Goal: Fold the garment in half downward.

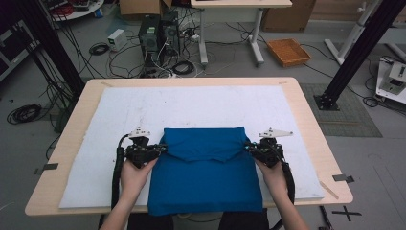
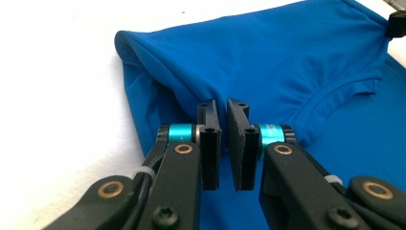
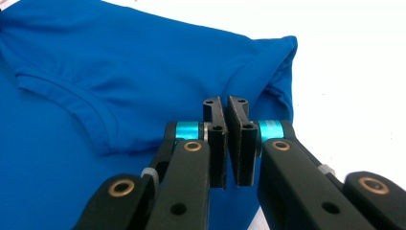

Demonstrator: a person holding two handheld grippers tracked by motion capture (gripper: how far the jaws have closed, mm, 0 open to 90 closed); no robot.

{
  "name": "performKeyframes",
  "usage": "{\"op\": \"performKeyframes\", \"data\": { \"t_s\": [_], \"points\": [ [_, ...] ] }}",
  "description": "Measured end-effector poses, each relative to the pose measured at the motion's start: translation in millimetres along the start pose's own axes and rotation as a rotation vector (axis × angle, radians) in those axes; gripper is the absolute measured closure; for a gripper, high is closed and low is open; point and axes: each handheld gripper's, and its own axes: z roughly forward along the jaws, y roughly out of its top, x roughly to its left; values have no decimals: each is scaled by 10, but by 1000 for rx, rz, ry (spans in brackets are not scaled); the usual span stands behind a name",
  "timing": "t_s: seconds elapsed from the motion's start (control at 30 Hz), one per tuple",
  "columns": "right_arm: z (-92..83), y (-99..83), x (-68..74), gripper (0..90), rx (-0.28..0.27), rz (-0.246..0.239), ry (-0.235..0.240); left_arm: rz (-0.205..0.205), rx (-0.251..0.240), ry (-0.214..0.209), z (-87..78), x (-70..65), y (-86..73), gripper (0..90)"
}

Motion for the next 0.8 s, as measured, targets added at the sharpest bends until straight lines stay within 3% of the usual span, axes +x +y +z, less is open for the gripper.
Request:
{"op": "performKeyframes", "data": {
  "t_s": [0.8],
  "points": [
    [-414,-48,178,871,-13,-47,43,75,-1,-46,-388,-307,-26,834]
  ]
}}
